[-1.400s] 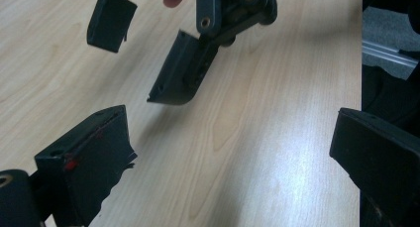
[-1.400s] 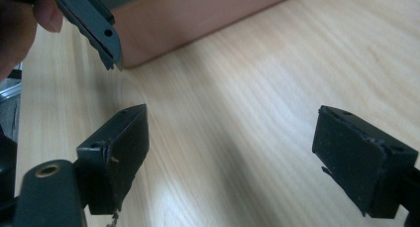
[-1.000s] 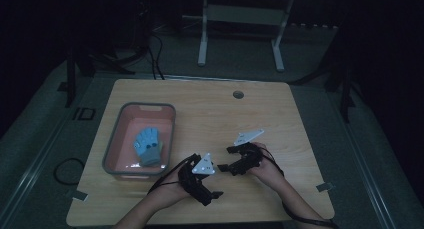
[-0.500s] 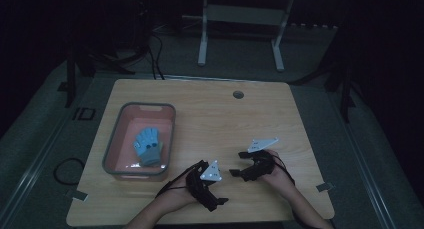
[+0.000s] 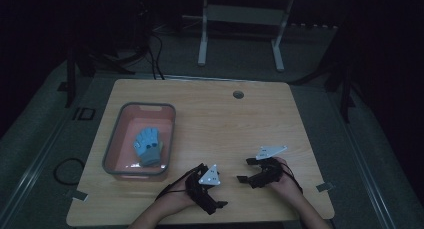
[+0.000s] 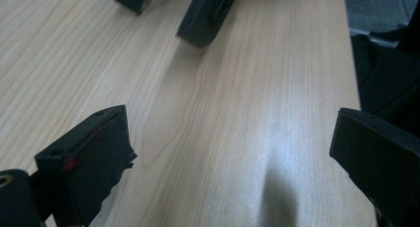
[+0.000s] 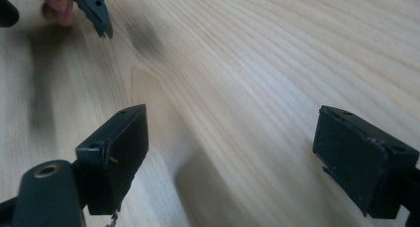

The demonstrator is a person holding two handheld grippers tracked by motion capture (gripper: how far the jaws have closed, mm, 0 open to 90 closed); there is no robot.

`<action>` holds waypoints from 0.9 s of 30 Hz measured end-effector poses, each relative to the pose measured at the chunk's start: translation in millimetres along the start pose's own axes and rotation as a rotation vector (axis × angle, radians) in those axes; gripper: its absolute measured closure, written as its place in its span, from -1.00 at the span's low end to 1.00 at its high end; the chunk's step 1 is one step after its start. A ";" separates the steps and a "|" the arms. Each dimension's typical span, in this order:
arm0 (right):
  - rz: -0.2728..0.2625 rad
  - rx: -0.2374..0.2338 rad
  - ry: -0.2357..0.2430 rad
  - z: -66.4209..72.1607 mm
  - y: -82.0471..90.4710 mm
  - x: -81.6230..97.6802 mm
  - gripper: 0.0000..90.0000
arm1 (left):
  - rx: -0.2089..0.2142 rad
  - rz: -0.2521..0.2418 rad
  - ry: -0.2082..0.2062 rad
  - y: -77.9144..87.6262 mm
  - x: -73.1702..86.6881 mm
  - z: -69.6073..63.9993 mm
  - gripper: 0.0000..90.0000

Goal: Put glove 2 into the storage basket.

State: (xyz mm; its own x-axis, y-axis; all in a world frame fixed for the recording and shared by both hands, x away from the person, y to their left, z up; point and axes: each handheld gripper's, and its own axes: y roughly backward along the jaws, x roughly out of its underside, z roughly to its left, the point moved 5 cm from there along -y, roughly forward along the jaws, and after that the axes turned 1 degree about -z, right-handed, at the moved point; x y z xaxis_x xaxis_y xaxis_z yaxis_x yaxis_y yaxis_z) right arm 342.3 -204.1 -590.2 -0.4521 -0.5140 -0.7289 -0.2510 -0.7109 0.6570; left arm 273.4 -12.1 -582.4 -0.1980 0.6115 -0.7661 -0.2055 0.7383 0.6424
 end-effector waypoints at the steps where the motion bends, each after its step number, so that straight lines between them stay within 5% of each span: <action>1: -0.010 0.000 -0.001 0.3 1.5 1.0 -0.69 | -0.003 0.004 -0.002 -0.1 1.3 0.2 -0.94; 10: -0.030 0.006 -0.025 0.5 9.9 5.8 -0.67 | -0.036 -0.008 -0.008 3.1 8.2 4.1 -0.94; 14: -0.029 0.029 0.001 0.0 14.4 9.4 -0.69 | -0.041 -0.001 -0.028 4.3 11.6 2.3 -0.94; 18: -0.056 0.069 0.003 -7.3 22.7 12.1 -0.69 | -0.033 -0.012 -0.023 5.4 11.0 0.2 -0.94; 27: -0.094 0.082 -0.002 -13.1 27.6 13.0 -0.69 | -0.032 -0.040 0.015 8.8 12.3 2.5 -0.94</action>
